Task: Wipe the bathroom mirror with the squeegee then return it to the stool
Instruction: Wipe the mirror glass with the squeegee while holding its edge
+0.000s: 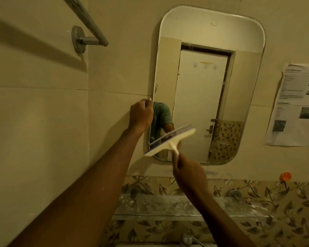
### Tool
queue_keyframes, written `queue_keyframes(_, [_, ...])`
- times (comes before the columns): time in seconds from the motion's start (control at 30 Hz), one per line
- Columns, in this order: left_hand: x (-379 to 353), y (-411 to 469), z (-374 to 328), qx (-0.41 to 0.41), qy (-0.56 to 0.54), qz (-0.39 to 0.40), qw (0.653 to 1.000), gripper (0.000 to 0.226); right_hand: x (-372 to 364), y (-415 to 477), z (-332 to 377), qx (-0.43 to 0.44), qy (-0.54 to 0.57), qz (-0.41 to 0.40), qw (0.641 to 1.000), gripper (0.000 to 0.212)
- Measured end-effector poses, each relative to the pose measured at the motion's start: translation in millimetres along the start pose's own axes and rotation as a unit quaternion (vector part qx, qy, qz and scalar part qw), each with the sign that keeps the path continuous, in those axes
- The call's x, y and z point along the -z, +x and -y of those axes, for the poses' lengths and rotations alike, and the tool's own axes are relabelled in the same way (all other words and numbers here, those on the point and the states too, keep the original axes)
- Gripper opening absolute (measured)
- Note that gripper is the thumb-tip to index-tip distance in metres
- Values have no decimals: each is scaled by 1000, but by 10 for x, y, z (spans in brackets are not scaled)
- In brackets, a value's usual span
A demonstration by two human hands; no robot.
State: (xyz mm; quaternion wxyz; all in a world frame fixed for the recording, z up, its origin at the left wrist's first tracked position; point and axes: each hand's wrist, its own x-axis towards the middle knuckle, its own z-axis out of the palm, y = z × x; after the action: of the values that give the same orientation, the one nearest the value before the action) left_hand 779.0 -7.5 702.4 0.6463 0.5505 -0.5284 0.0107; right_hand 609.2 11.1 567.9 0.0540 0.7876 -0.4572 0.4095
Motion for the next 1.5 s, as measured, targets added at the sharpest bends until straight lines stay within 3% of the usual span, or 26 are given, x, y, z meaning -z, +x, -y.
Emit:
queue_keyframes(0.13, [5,-16,-32,14,-19,-5,1000,41,29,327,102,170,-136,37,975,40])
queue_keyframes(0.27, [5,-30,-55,24,-33,-8,999,43,63,514,83,238,-197,51,950,44])
queue_keyframes(0.53, [-25,-29,-37,23,-15,-23,999,43,426,565,-827,216,-214,120,945,42])
queue_keyframes(0.67, [-86,-100,-17,23,-8,-41,999,38,600,401,-1416,164,-227,56,958,83])
queue_keyframes(0.77, [-161,-166,-35,27,4,-67,997,34,536,377,-1261,179,-209,76,958,68])
queue_keyframes(0.97, [-258,-207,-60,54,8,-117,992,30,250,526,-695,205,-157,90,962,64])
queue_keyframes(1.13, [-324,-251,-1,69,32,-145,987,35,433,486,-1298,155,-166,139,964,45])
queue_keyframes(1.3, [-336,-290,-38,86,25,-145,985,38,662,319,-1922,69,-245,145,956,47])
queue_keyframes(1.43, [-337,-340,-97,106,3,-141,984,39,605,329,-1558,168,-178,133,960,40])
queue_keyframes(1.5, [-329,-339,-109,113,-3,-140,984,39,458,403,-1198,200,-153,125,960,47])
